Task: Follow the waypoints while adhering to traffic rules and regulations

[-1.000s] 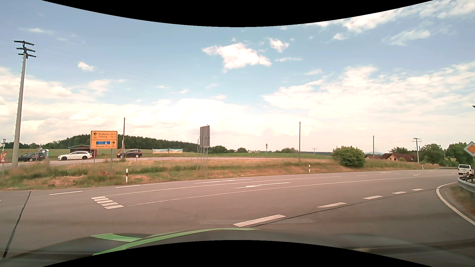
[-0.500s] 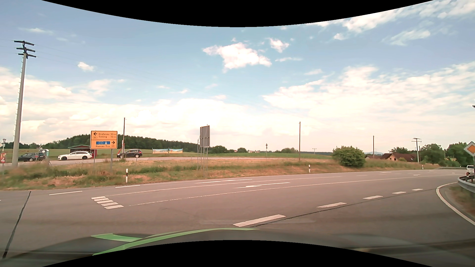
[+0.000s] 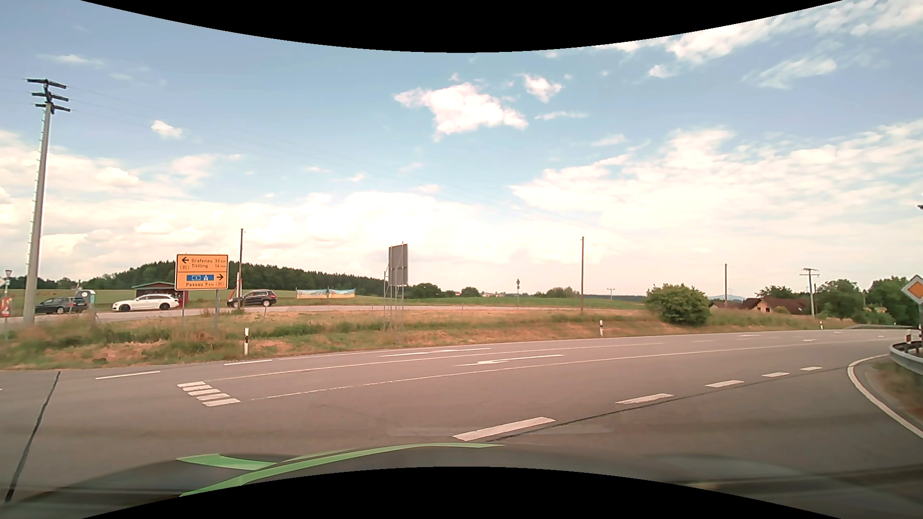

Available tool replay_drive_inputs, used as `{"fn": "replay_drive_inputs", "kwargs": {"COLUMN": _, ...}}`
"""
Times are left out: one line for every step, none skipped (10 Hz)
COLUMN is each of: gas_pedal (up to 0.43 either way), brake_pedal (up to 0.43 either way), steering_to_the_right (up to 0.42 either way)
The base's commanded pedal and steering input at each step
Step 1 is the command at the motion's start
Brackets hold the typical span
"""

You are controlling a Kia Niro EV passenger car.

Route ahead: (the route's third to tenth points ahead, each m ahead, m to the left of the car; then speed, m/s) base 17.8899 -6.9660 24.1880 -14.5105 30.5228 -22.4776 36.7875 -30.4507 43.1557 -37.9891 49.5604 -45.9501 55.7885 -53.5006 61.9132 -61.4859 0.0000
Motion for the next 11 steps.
{"fn": "replay_drive_inputs", "kwargs": {"gas_pedal": 0.000, "brake_pedal": 0.238, "steering_to_the_right": 0.195}}
{"fn": "replay_drive_inputs", "kwargs": {"gas_pedal": 0.000, "brake_pedal": 0.238, "steering_to_the_right": 0.195}}
{"fn": "replay_drive_inputs", "kwargs": {"gas_pedal": 0.000, "brake_pedal": 0.238, "steering_to_the_right": 0.195}}
{"fn": "replay_drive_inputs", "kwargs": {"gas_pedal": 0.000, "brake_pedal": 0.238, "steering_to_the_right": 0.195}}
{"fn": "replay_drive_inputs", "kwargs": {"gas_pedal": 0.000, "brake_pedal": 0.238, "steering_to_the_right": 0.196}}
{"fn": "replay_drive_inputs", "kwargs": {"gas_pedal": 0.000, "brake_pedal": 0.244, "steering_to_the_right": 0.196}}
{"fn": "replay_drive_inputs", "kwargs": {"gas_pedal": 0.000, "brake_pedal": 0.238, "steering_to_the_right": 0.198}}
{"fn": "replay_drive_inputs", "kwargs": {"gas_pedal": 0.000, "brake_pedal": 0.238, "steering_to_the_right": 0.199}}
{"fn": "replay_drive_inputs", "kwargs": {"gas_pedal": 0.000, "brake_pedal": 0.238, "steering_to_the_right": 0.199}}
{"fn": "replay_drive_inputs", "kwargs": {"gas_pedal": 0.000, "brake_pedal": 0.238, "steering_to_the_right": 0.199}}
{"fn": "replay_drive_inputs", "kwargs": {"gas_pedal": 0.000, "brake_pedal": 0.238, "steering_to_the_right": 0.199}}
